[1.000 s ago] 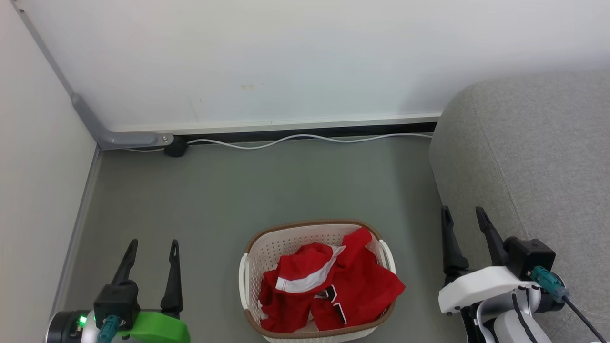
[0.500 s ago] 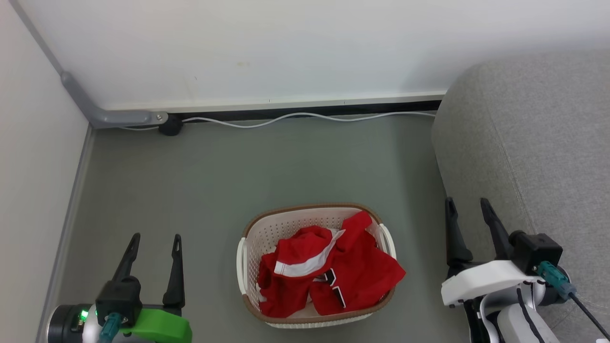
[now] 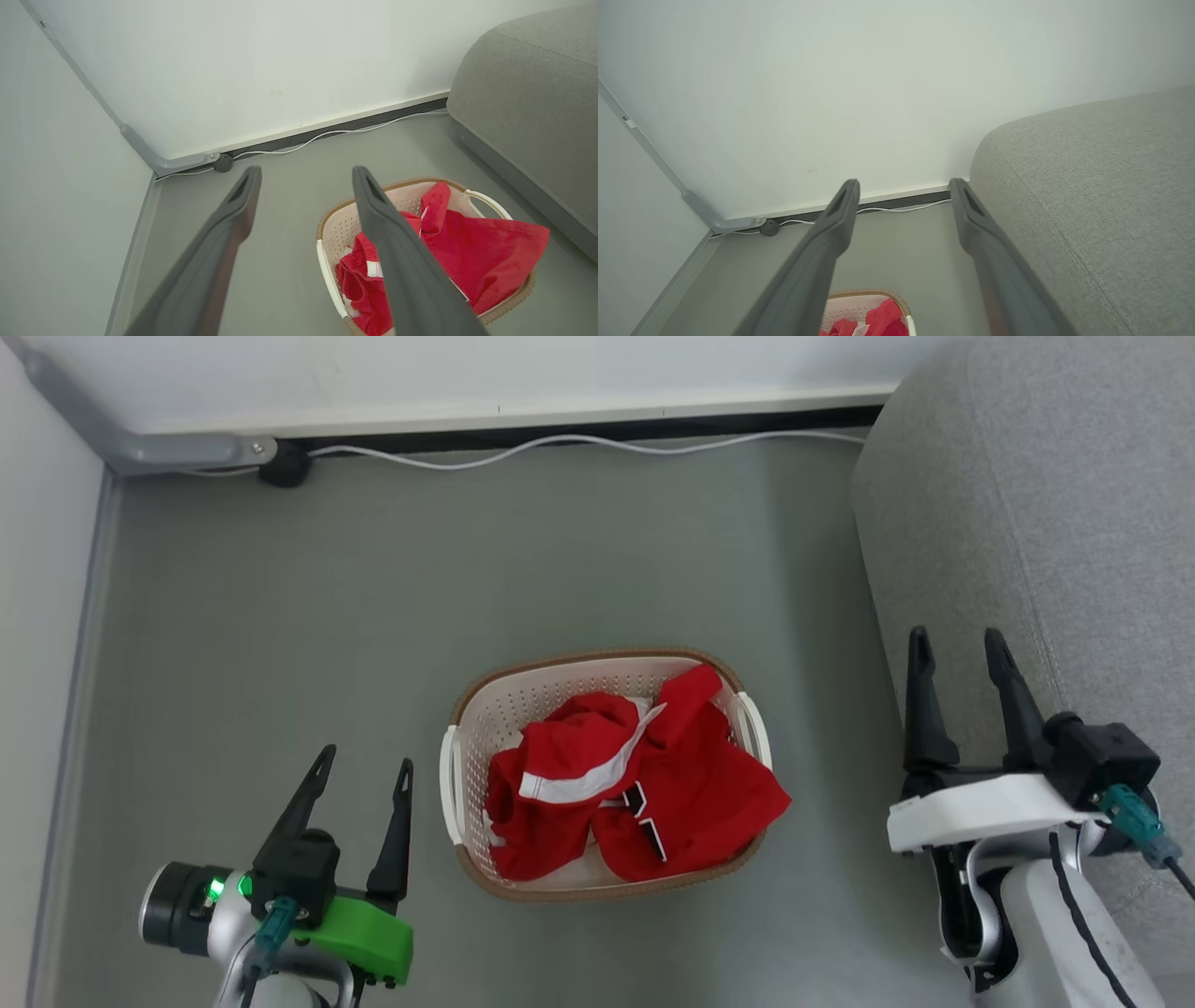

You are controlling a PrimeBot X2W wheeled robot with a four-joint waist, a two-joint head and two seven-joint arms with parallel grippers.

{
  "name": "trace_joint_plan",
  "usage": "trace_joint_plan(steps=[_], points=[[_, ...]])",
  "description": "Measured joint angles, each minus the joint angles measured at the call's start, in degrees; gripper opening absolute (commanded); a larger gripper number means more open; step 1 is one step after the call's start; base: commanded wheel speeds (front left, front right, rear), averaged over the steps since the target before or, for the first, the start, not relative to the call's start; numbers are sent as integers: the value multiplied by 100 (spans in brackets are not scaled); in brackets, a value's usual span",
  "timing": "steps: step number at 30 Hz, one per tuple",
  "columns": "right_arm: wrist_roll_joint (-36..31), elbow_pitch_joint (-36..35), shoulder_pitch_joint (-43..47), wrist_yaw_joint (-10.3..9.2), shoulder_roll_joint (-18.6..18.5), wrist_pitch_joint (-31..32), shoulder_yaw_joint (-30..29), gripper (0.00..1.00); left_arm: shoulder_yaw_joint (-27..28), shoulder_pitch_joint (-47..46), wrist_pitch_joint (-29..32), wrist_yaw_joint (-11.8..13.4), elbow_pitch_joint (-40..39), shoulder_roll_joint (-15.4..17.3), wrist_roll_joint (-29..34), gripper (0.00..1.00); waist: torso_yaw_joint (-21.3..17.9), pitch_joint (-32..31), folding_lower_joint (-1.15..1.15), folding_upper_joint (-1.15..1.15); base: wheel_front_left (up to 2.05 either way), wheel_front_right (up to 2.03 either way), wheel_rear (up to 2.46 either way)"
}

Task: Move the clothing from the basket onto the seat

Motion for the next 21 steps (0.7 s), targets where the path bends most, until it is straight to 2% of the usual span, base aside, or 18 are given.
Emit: trace_joint_plan(steps=[21], points=[[60, -514, -1450, 2, -36, -16, 221, 100, -485, -1451, 1, -243, 1007, -80, 435, 100, -548, 1669, 0, 0, 0, 0, 0]])
